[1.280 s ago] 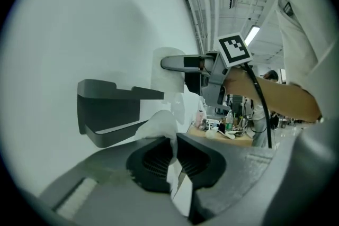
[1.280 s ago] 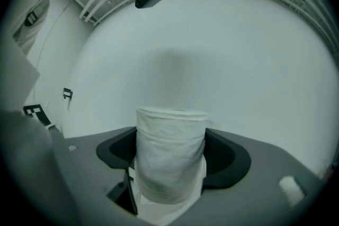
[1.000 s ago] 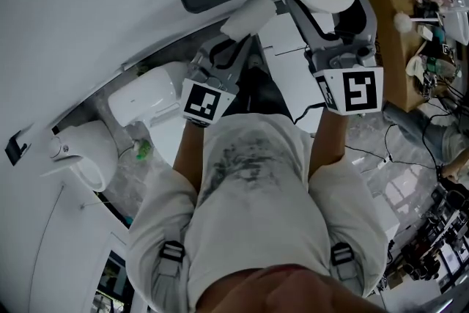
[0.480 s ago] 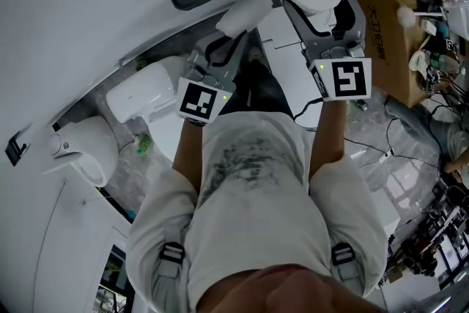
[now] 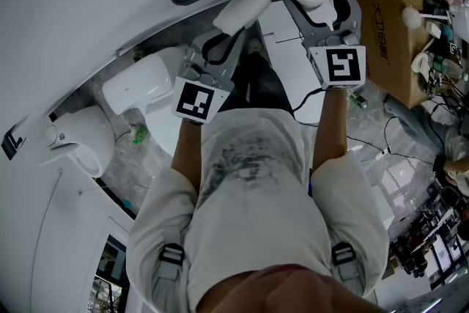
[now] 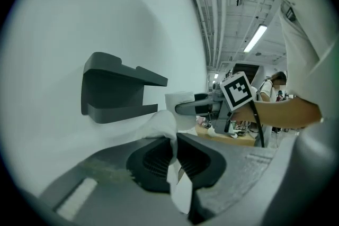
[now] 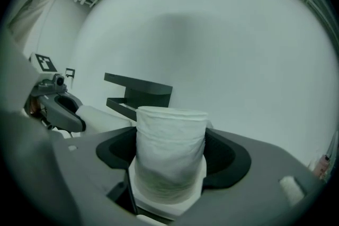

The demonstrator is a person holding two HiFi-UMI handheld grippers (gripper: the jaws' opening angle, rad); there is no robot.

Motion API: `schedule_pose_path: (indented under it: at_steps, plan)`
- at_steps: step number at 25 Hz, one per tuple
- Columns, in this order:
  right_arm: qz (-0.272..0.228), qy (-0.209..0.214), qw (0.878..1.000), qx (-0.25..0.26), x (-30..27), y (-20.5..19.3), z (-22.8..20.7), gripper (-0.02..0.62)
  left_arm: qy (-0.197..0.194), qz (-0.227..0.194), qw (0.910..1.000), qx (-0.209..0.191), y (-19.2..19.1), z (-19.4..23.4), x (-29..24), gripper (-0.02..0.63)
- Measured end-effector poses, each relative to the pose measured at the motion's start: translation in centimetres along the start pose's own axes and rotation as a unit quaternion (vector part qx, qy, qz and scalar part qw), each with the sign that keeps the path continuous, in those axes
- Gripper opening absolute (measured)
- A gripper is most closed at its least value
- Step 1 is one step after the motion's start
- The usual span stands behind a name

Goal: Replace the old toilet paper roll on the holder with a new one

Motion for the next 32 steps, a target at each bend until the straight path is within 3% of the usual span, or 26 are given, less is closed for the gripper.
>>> schedule_pose_path:
  at_steps: [14,32]
  plan:
    - [0.026,0.034,0.995,0.085,-3.4,-2.3,0.5,0.376,0.011,0.002,0.9999,0.01,-0.5,0.1,0.6,0.021]
    - [0.063,0.053,0.967,0.242,-5.7,-1.7,3.0,0.376,0.034,0.002,0.9993,0.016,-0.8,0.2,2.2,0.021]
Point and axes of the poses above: the fingertips, and each gripper's own axes: x backward along the fingers, z to its left, y out of its top, the point moved 9 cm from there along x, backward along the fingers, and after that the axes turned 7 degrees about x, right-handed, at the moved point
